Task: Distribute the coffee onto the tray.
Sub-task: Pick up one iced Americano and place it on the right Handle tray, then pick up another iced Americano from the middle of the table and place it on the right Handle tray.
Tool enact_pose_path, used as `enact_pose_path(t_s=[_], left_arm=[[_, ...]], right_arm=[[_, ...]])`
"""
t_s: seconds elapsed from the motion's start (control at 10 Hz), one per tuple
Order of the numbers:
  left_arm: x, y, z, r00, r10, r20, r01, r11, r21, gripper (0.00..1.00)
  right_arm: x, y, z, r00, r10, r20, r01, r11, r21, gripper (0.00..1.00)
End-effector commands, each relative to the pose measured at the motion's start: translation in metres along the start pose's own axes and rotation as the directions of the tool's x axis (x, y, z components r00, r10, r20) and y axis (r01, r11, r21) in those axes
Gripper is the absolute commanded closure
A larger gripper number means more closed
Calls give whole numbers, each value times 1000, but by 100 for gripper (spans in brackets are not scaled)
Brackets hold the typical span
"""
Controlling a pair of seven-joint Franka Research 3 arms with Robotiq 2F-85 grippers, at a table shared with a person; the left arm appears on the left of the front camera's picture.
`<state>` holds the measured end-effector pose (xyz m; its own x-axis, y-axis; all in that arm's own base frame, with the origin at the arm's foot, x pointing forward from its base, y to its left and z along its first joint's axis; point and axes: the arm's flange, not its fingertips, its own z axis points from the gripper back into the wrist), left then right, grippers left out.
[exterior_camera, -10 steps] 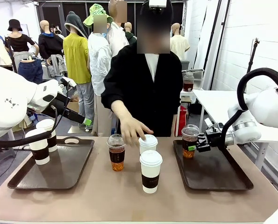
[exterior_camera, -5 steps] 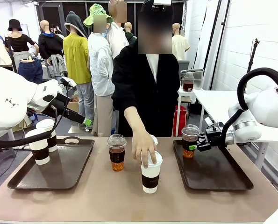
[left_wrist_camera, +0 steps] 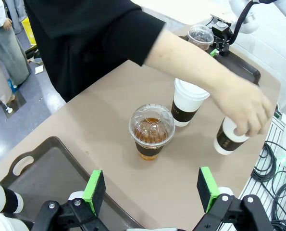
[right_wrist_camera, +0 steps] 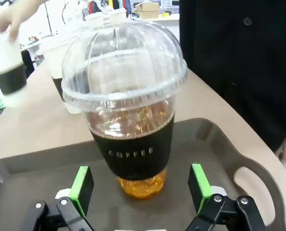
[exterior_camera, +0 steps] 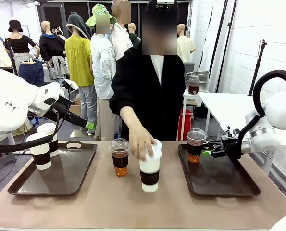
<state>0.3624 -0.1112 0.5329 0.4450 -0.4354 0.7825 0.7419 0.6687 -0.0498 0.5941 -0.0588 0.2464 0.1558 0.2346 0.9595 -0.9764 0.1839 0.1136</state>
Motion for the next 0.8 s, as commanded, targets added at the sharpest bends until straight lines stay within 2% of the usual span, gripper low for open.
enact_pose_path(t_s=[0.0, 0.3, 0.7], left_arm=[[-1, 1, 0, 1000, 4, -2, -4, 1000, -5, 0], [-1, 1, 0, 1000, 4, -2, -4, 1000, -5, 0], [-1, 1, 0, 1000, 4, -2, -4, 1000, -5, 0]], right_arm=[[0, 16, 10, 999, -18, 42, 20, 999, -43, 0], [-4, 24, 18, 998, -27, 49, 31, 997, -77, 0], [-9, 15, 22, 999, -38, 23, 39, 998, -53, 0]])
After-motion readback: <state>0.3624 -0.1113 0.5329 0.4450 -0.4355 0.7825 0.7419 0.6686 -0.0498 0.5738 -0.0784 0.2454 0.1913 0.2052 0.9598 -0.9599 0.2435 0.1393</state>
